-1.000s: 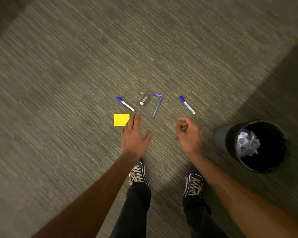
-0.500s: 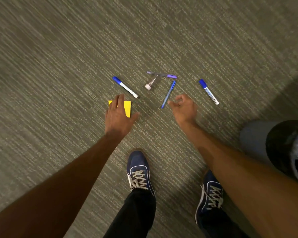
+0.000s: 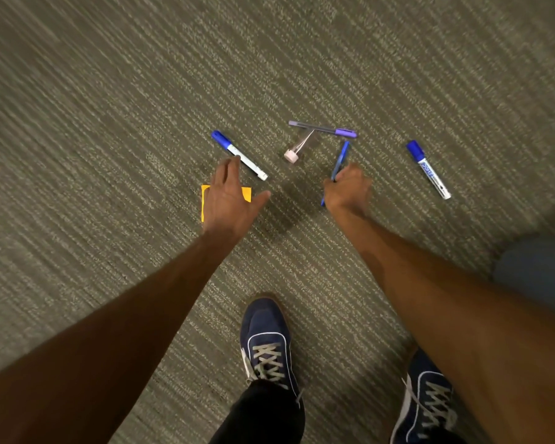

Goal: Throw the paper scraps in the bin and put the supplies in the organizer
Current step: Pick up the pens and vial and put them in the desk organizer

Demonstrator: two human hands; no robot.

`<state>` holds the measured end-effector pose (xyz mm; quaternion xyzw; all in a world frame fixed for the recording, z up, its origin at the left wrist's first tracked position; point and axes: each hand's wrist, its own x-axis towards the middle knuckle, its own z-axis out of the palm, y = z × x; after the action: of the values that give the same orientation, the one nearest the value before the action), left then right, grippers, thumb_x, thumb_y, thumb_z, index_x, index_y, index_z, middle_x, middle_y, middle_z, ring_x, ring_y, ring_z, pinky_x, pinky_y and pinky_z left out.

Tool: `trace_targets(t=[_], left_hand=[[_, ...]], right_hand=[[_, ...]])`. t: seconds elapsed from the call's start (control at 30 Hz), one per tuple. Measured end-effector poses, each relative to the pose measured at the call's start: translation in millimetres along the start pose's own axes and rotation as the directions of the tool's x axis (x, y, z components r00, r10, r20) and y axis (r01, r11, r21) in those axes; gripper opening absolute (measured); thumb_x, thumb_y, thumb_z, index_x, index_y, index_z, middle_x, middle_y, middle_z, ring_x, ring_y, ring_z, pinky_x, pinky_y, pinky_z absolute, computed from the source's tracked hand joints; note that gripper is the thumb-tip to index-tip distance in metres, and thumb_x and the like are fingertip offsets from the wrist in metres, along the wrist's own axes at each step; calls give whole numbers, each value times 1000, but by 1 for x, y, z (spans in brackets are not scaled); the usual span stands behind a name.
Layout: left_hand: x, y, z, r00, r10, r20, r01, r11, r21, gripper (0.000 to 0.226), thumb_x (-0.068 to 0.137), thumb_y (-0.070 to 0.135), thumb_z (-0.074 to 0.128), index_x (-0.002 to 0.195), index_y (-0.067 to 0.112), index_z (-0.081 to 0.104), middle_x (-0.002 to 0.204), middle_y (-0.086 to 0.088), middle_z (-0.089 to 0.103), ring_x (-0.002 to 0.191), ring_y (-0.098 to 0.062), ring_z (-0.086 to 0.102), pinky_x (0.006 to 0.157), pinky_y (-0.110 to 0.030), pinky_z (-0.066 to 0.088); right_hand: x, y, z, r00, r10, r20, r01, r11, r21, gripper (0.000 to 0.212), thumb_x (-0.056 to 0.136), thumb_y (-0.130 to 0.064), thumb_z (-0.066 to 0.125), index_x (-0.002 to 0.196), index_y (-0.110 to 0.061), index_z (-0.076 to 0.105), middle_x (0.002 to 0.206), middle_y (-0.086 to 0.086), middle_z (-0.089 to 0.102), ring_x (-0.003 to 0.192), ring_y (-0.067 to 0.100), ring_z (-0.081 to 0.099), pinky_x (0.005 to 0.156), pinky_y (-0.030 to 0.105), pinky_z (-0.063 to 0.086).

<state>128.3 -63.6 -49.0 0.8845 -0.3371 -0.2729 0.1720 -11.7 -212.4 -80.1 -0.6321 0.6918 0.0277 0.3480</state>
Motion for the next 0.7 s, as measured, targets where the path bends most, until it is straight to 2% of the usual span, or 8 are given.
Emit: trace_targets(t=[0.13, 0.27, 0.37, 0.47, 0.53, 0.6, 0.63, 0.7], left_hand=[[-9, 11, -8, 1000, 4, -21, -5, 999, -34, 79, 85, 42, 72, 145, 5, 37, 148, -16, 42, 132, -35, 45, 102, -50, 42], [-24, 35, -19, 997, -74, 8, 74, 977, -201, 69, 89, 41, 68, 143, 9, 39, 141, -16, 50, 126, -33, 51, 98, -40, 43], [-32, 61, -27, 985, -145, 96, 171, 913, -372, 53, 92, 44, 63, 134, 14, 50, 118, -9, 65, 107, -27, 61, 85, -30, 48], [-34, 86, -33, 955, -230, 190, 294, 824, -484, 45, 92, 49, 60, 123, 17, 62, 96, 4, 66, 90, -16, 64, 71, -20, 46], [-31, 98, -31, 943, -278, 180, 331, 768, -548, 29, 92, 43, 63, 99, 15, 69, 82, 2, 68, 82, -19, 66, 72, -28, 53], [-24, 104, -27, 921, -354, 160, 375, 704, -604, 21, 93, 30, 64, 83, 11, 67, 76, -5, 66, 73, -21, 60, 76, -41, 57], [-19, 106, -25, 907, -387, 165, 397, 659, -639, 20, 94, 24, 63, 79, 11, 65, 77, -7, 66, 73, -21, 59, 77, -44, 57], [-8, 106, -20, 890, -412, 193, 412, 550, -727, 22, 98, 18, 58, 75, 16, 58, 79, -6, 67, 75, -23, 63, 73, -44, 58]], right_hand=[[-15, -6, -15, 1000, 12, 25, -14, 997, 79, 15, 90, -13, 69, 101, -5, 65, 100, 14, 73, 88, 31, 72, 75, 47, 62], [-55, -17, -37, 982, -120, 148, 95, 982, 162, 9, 95, -15, 65, 101, -9, 66, 97, 10, 74, 76, 27, 73, 62, 44, 62], [-82, -22, -52, 947, -233, 224, 177, 954, 243, 10, 97, -10, 61, 103, -8, 68, 97, 11, 74, 74, 22, 67, 64, 44, 60], [-101, -28, -65, 903, -343, 258, 264, 918, 294, 12, 96, -7, 60, 101, -7, 71, 86, 11, 72, 68, 18, 59, 61, 39, 51], [-107, -32, -70, 880, -402, 253, 311, 891, 332, 11, 93, -3, 61, 94, -6, 73, 81, 10, 72, 68, 22, 62, 65, 45, 54], [-105, -34, -74, 867, -417, 272, 287, 865, 412, 9, 91, -3, 66, 92, -5, 74, 81, 9, 74, 71, 27, 69, 70, 50, 58], [-99, -33, -74, 863, -414, 291, 265, 859, 438, 8, 90, -5, 68, 93, -6, 75, 82, 7, 75, 73, 25, 71, 71, 48, 59], [-80, -29, -73, 862, -422, 280, 295, 868, 399, 7, 91, -12, 69, 96, -10, 74, 81, -5, 73, 70, 12, 70, 68, 36, 61]])
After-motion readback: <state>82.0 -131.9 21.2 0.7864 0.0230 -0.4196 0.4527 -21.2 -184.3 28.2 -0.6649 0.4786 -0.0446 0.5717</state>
